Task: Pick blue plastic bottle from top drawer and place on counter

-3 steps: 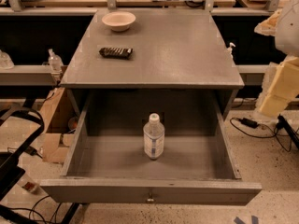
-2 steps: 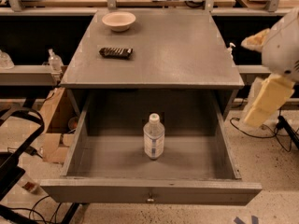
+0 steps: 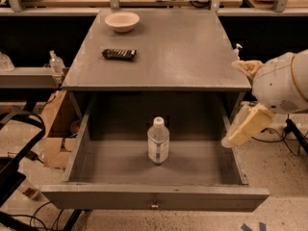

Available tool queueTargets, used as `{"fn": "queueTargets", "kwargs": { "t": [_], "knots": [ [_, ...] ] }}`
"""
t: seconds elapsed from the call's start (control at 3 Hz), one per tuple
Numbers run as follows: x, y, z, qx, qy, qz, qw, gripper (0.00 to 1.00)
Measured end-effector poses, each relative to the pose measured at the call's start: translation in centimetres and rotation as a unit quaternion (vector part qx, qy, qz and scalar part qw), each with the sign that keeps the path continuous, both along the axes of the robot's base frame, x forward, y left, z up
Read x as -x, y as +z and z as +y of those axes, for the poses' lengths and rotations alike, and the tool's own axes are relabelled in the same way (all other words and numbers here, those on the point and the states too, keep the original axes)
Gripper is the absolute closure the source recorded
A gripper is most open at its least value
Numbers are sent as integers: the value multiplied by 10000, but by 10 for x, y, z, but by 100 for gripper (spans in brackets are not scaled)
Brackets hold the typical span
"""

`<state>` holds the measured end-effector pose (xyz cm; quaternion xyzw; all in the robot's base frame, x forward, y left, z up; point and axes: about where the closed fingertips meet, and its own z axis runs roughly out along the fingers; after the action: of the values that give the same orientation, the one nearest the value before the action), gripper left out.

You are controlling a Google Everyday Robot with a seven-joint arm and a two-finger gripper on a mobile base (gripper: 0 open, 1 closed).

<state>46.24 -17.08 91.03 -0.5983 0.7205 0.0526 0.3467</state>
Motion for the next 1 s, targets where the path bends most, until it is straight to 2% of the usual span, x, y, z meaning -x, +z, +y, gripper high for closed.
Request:
{"fn": "queueTargets", "kwargs": {
  "t": [0.33,0.67,1.0],
  "knots": [
    [-1,-17,10,-678,88,-234,9974,0],
    [0,-17,10,-670,87,-231,9974,0],
    [-17,-34,24,-995,257,-185,9945,0]
  ]
}}
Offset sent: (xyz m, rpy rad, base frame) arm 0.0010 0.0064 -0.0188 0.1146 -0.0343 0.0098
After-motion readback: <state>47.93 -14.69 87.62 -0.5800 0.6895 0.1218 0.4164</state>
